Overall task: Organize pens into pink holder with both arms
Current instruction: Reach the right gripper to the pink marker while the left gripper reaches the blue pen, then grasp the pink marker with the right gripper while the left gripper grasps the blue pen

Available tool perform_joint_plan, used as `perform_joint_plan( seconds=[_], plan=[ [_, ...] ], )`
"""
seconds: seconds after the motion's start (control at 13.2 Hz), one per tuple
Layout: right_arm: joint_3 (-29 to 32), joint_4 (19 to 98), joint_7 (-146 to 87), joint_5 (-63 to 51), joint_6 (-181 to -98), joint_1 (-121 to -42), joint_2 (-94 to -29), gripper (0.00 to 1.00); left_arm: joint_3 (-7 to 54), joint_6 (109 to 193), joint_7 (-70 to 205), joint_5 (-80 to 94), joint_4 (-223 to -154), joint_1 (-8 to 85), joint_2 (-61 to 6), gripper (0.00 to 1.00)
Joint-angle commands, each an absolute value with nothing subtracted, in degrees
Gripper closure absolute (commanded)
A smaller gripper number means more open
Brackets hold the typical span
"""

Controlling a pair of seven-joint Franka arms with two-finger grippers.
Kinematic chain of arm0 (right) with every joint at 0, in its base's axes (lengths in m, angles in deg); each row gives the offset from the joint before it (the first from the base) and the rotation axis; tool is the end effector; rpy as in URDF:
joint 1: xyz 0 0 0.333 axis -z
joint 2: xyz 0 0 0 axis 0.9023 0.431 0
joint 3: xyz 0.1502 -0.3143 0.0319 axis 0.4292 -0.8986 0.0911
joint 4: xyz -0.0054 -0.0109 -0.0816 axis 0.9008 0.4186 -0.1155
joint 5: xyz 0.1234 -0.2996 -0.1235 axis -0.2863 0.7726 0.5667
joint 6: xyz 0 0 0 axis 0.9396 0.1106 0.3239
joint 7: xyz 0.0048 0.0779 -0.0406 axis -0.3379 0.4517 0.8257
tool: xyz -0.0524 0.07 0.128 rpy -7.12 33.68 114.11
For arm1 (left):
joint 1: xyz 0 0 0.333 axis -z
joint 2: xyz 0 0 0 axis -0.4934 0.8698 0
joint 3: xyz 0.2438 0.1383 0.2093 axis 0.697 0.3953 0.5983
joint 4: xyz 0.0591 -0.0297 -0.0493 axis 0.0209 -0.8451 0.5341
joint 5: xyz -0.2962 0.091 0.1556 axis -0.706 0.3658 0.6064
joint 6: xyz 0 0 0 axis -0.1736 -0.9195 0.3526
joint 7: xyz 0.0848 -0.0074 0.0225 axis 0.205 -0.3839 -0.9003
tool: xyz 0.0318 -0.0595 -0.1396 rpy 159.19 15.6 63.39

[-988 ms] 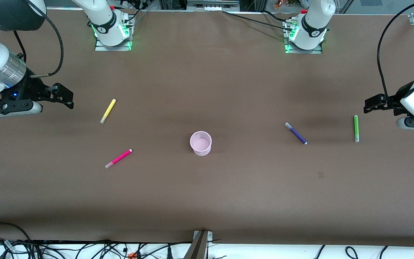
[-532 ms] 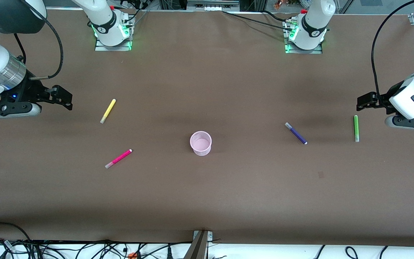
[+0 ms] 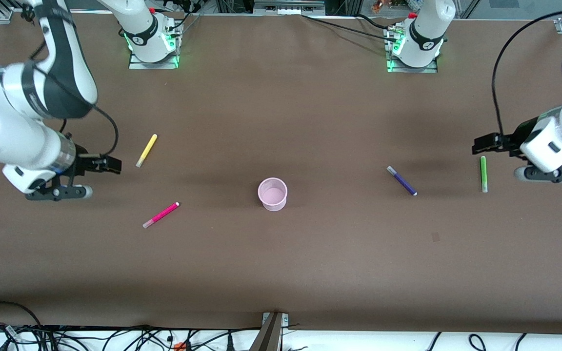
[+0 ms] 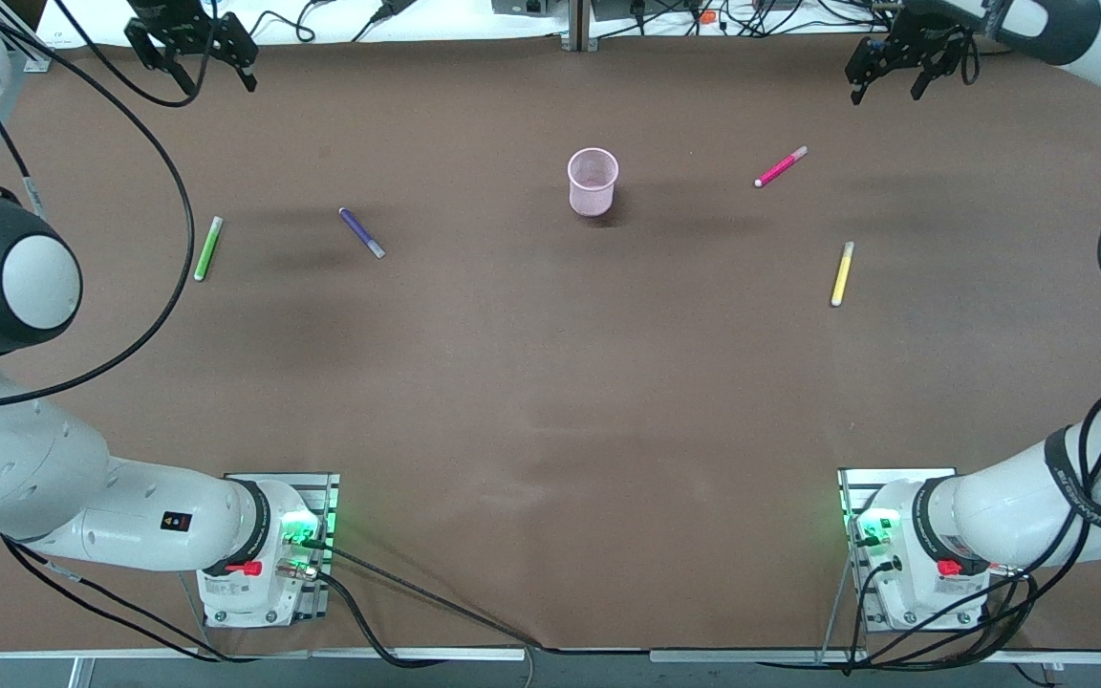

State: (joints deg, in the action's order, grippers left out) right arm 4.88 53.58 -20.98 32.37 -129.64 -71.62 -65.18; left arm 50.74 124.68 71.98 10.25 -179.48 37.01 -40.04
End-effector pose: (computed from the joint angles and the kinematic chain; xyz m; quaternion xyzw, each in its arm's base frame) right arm 0.6012 0.0559 0.4129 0.9975 0.0199 -0.0646 0.0200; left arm 0.5590 -0.0083 0.4869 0.9929 0.0370 -0.1090 0.0303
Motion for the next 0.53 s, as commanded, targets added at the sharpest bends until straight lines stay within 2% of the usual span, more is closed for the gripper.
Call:
perform_joint_plan(
  seconds=[0.0, 0.46],
  plan=[
    [5.26, 52.86, -14.80, 32.27, -133.92, -71.14, -59.92, 0.00, 50.51, 127.46, 60.74, 9.02, -179.56, 37.47, -34.29, 0.00],
    [5.96, 52.24, 16.31, 21.73, -146.91, -75.80, -48.14, 0.02, 48.31, 154.16, 39.10, 1.13, -199.30, 37.74, -32.43, 0.00]
  ],
)
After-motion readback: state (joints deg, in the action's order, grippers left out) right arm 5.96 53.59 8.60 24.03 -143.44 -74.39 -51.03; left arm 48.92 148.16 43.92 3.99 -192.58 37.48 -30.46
